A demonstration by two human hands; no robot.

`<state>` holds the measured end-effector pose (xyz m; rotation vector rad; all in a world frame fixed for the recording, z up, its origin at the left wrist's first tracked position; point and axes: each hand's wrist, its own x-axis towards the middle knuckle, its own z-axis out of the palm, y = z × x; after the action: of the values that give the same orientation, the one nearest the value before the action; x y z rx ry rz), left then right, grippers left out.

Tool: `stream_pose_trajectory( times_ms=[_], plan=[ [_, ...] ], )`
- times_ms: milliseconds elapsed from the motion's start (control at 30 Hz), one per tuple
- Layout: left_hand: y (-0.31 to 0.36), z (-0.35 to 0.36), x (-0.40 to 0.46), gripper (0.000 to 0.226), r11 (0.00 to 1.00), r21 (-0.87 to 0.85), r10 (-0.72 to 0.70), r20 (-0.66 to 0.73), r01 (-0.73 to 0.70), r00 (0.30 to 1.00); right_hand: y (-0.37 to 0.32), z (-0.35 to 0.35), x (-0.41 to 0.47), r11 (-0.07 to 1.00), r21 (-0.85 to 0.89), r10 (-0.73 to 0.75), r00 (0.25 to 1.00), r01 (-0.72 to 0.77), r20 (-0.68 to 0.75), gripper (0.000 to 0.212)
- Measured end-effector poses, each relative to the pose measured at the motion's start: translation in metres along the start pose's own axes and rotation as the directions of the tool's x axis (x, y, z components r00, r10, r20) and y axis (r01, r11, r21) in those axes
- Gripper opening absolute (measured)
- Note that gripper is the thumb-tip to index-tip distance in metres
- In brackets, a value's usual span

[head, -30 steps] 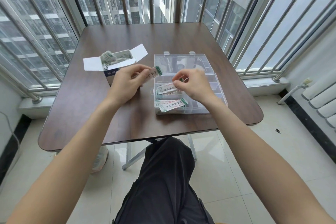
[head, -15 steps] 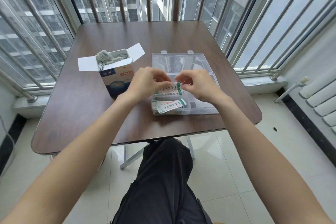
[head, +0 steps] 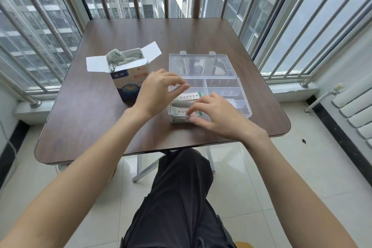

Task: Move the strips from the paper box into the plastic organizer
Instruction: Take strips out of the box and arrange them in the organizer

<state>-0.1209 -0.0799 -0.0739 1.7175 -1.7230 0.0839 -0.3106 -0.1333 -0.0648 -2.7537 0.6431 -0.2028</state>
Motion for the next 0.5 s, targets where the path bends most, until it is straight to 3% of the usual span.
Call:
stream_pose_trajectory(
  times_ms=[100, 167, 233, 500],
  plan=[
    [-0.007, -0.013, -0.021, 0.03, 0.975, -0.166, -0.141, 0.043, 0.146, 0.989, -0.006, 0.002, 0.003, 0.998, -0.055, 0.006, 1.0, -0.006, -0.011, 0.027],
    [-0.01, -0.019, -0.036, 0.018, 0.953, -0.22, -0.189, 0.1, 0.207, 0.977, -0.009, 0.003, 0.004, 0.998, -0.065, -0.003, 1.0, 0.002, -0.014, 0.027],
    [-0.01, -0.021, -0.043, 0.004, 0.943, -0.217, -0.224, 0.152, 0.254, 0.963, -0.009, 0.003, 0.003, 0.999, -0.053, 0.005, 1.0, -0.006, -0.011, 0.026],
    [0.0, -0.014, -0.034, 0.006, 0.943, -0.116, -0.275, 0.26, 0.312, 0.926, -0.01, -0.001, -0.002, 0.993, -0.088, 0.081, 0.997, -0.079, 0.016, 0.024]
  ],
)
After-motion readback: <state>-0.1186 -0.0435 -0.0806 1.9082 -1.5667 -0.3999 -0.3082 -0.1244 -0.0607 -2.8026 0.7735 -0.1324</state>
